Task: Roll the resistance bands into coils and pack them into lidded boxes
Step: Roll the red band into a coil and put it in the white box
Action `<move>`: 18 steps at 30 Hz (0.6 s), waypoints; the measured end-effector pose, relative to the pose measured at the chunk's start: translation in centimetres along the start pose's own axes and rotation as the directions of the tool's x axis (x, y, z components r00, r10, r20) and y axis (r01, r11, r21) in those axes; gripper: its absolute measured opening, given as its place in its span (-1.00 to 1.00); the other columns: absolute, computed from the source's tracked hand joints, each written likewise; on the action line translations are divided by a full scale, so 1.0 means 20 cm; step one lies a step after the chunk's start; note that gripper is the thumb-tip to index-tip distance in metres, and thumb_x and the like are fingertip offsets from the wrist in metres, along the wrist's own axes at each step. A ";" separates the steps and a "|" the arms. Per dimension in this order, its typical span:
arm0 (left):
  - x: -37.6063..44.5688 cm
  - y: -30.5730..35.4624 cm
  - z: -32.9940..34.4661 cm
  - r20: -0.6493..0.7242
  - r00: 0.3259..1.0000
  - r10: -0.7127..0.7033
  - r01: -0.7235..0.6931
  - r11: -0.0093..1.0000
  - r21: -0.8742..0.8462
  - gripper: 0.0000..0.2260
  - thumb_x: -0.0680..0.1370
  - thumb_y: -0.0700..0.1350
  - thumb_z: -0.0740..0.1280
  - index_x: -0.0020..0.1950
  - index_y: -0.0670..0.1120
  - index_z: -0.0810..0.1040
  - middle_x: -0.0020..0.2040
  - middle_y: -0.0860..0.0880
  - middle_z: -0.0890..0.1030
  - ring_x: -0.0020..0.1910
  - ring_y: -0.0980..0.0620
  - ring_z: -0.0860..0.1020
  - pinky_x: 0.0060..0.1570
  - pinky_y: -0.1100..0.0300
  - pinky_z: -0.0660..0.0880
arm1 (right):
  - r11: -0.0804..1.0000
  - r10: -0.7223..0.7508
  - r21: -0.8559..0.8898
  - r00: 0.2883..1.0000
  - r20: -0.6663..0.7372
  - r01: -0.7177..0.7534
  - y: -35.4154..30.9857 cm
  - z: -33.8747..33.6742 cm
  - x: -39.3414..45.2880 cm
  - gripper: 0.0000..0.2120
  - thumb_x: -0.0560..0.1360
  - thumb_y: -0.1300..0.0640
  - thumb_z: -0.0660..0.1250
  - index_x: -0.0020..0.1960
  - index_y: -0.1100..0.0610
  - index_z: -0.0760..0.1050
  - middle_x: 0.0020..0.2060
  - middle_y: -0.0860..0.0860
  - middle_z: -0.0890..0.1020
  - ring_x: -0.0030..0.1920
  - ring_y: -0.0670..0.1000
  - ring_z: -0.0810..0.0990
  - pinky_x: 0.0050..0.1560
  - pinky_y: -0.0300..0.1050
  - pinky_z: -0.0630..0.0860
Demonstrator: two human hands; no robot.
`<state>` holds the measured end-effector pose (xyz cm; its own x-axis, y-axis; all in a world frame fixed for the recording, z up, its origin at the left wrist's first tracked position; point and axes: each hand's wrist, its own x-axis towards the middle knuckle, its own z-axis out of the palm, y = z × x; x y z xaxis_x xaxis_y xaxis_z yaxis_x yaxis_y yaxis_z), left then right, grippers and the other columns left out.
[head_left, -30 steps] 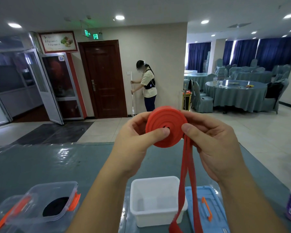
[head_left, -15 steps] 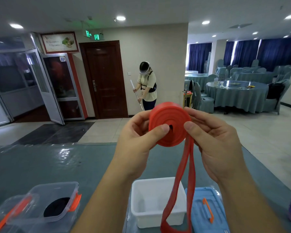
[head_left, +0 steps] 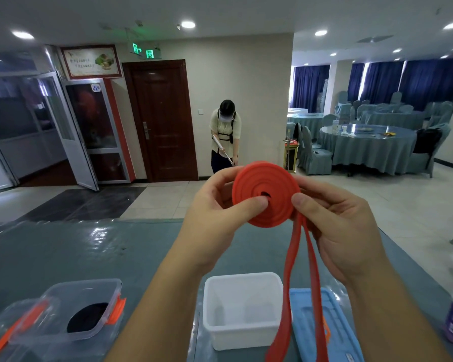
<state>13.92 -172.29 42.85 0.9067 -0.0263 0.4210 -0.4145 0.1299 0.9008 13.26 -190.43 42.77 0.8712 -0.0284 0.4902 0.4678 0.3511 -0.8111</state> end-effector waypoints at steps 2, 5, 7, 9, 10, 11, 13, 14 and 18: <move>0.01 0.01 -0.02 0.031 0.999 -0.027 0.027 1.000 0.002 -0.59 0.41 -0.17 0.52 0.25 -0.08 0.62 0.05 -0.06 0.76 0.07 -0.05 0.72 0.17 -0.01 0.66 | 1.000 0.008 -0.014 1.000 -0.022 -0.008 0.00 0.00 0.00 -0.71 0.34 0.13 0.49 0.05 -0.03 0.76 -0.05 0.09 0.79 -0.04 0.05 0.79 -0.05 -0.21 0.68; 0.01 0.01 -0.01 -0.003 0.999 -0.039 0.038 0.994 -0.105 -0.57 0.41 -0.21 0.50 0.28 -0.17 0.60 0.05 -0.12 0.75 0.04 -0.11 0.71 0.19 -0.11 0.62 | 1.000 -0.003 -0.004 1.000 -0.017 0.003 0.00 0.02 0.01 -0.70 0.29 0.03 0.52 0.02 -0.06 0.77 -0.02 0.09 0.79 0.01 0.07 0.78 0.04 -0.15 0.69; 0.00 -0.02 0.02 -0.035 0.998 -0.047 0.040 0.983 -0.178 -0.54 0.41 -0.26 0.52 0.30 -0.21 0.56 0.03 -0.13 0.75 0.05 -0.12 0.72 0.15 -0.07 0.65 | 1.000 -0.013 -0.001 0.999 -0.034 0.013 -0.01 0.03 0.02 -0.72 0.31 0.07 0.52 0.01 -0.03 0.77 -0.01 0.10 0.79 0.04 0.08 0.77 0.10 -0.11 0.69; -0.01 -0.04 0.03 -0.059 0.995 -0.079 0.066 0.979 -0.194 -0.50 0.40 -0.28 0.57 0.32 -0.21 0.55 0.03 -0.12 0.74 0.07 -0.14 0.72 0.14 -0.05 0.67 | 0.999 -0.022 -0.033 0.999 -0.048 0.020 -0.02 0.03 0.02 -0.75 0.34 0.12 0.50 0.00 -0.04 0.77 -0.03 0.09 0.79 0.02 0.08 0.78 0.10 -0.09 0.69; -0.01 -0.05 0.03 -0.056 0.995 -0.083 0.073 0.984 -0.162 -0.49 0.39 -0.26 0.58 0.32 -0.18 0.55 0.04 -0.12 0.74 0.09 -0.15 0.71 0.15 -0.05 0.67 | 0.999 -0.022 -0.050 0.999 -0.044 0.020 -0.02 0.02 0.02 -0.75 0.34 0.13 0.49 0.00 -0.05 0.76 -0.05 0.08 0.79 -0.01 0.07 0.79 0.08 -0.09 0.70; -0.01 -0.04 0.02 -0.033 0.996 -0.081 0.077 0.991 -0.111 -0.50 0.39 -0.21 0.58 0.31 -0.15 0.58 0.06 -0.11 0.74 0.11 -0.16 0.71 0.17 -0.05 0.66 | 0.997 -0.024 -0.074 0.999 -0.032 0.021 -0.03 0.02 0.02 -0.75 0.34 0.14 0.48 0.00 -0.05 0.76 -0.07 0.06 0.80 -0.04 0.06 0.79 0.05 -0.12 0.70; 0.01 -0.02 -0.01 0.029 0.997 -0.068 0.068 0.998 -0.005 -0.58 0.39 -0.15 0.57 0.24 -0.11 0.65 0.08 -0.12 0.75 0.11 -0.14 0.71 0.17 -0.03 0.64 | 0.991 -0.030 -0.128 1.000 -0.002 0.030 -0.04 0.02 0.01 -0.73 0.34 0.15 0.48 0.03 -0.01 0.73 -0.09 0.02 0.80 -0.08 0.01 0.79 -0.01 -0.20 0.69; 0.02 0.00 -0.02 0.051 0.997 -0.053 0.052 0.999 0.014 -0.62 0.40 -0.15 0.56 0.21 -0.11 0.67 0.07 -0.13 0.75 0.09 -0.13 0.72 0.16 -0.02 0.64 | 0.990 -0.036 -0.133 0.999 0.002 0.036 -0.04 0.02 0.01 -0.73 0.34 0.15 0.48 0.04 0.02 0.72 -0.10 0.02 0.80 -0.09 0.00 0.79 -0.02 -0.22 0.68; 0.03 0.01 0.03 0.011 0.999 -0.053 0.054 0.982 -0.179 -0.58 0.42 -0.22 0.51 0.27 -0.23 0.62 0.09 -0.19 0.74 0.08 -0.14 0.71 0.11 0.02 0.67 | 1.000 -0.016 -0.007 0.999 -0.030 0.016 -0.04 0.03 0.01 -0.66 0.35 0.14 0.47 0.12 0.08 0.69 -0.02 0.11 0.79 -0.01 0.08 0.78 0.01 -0.16 0.68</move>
<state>14.23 -172.77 43.34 0.9263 -0.0444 0.3741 -0.3442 0.3035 0.8885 13.06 -190.20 43.67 0.8677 -0.0618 0.4932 0.4825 0.3437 -0.8057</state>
